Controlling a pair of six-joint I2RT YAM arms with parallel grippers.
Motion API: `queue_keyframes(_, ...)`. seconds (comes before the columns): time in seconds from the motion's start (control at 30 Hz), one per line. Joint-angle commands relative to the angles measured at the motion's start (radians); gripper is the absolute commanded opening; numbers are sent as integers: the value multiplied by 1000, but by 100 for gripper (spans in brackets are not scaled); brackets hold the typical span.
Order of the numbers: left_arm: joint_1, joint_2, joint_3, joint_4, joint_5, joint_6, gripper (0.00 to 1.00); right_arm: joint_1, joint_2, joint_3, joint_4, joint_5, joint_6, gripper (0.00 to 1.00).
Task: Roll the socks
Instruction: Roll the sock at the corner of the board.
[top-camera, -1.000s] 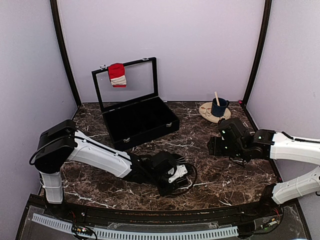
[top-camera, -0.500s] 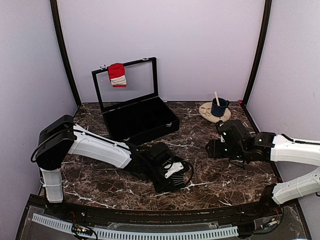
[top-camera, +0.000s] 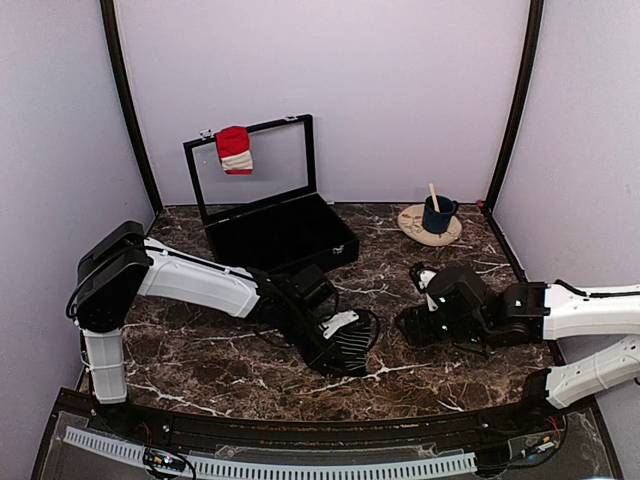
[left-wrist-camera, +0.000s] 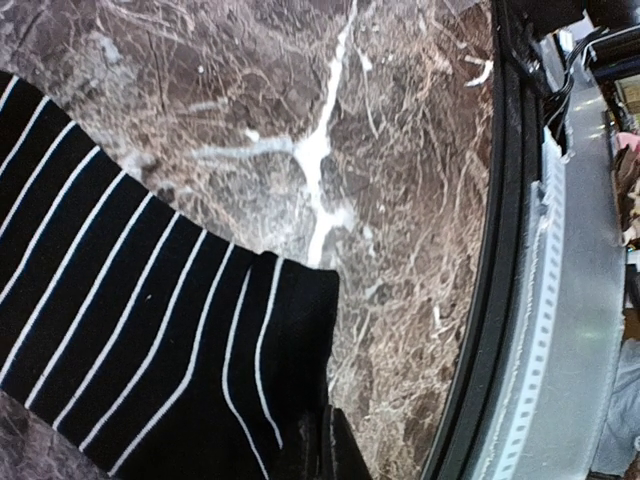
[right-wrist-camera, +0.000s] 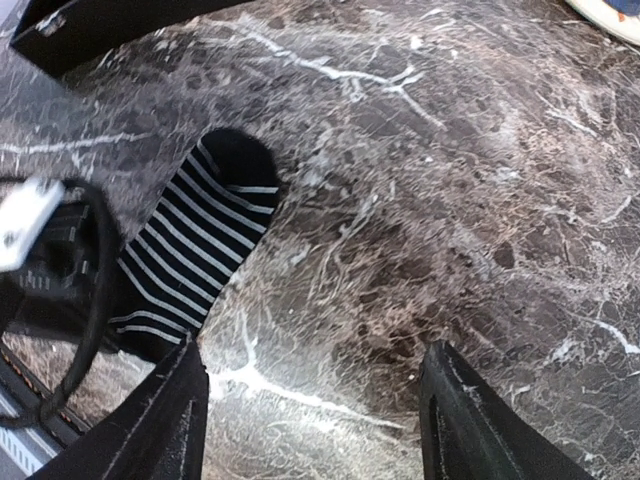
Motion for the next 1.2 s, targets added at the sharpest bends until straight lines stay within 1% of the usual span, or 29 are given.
queue_keyframes(0.0, 22, 18, 38, -46, 97, -21, 0, 86, 4, -17, 33, 49, -19, 68)
queue_keyframes(0.27, 42, 59, 59, -91, 182, -24, 0, 278, 94, 1, 57, 78, -70, 71)
queue_keyframes(0.5, 63, 70, 66, -115, 237, -24, 0, 384, 194, 26, 85, 85, -101, 73)
queue_keyframes(0.7, 73, 69, 84, -150, 260, -18, 0, 444, 244, 36, 115, 108, -116, 74)
queue_keyframes(0.83, 80, 70, 84, -148, 300, -27, 0, 465, 273, 35, 143, 105, -129, 75)
queue_keyframes(1.17, 92, 93, 93, -173, 356, -26, 0, 476, 369, 58, 202, 133, -224, 81)
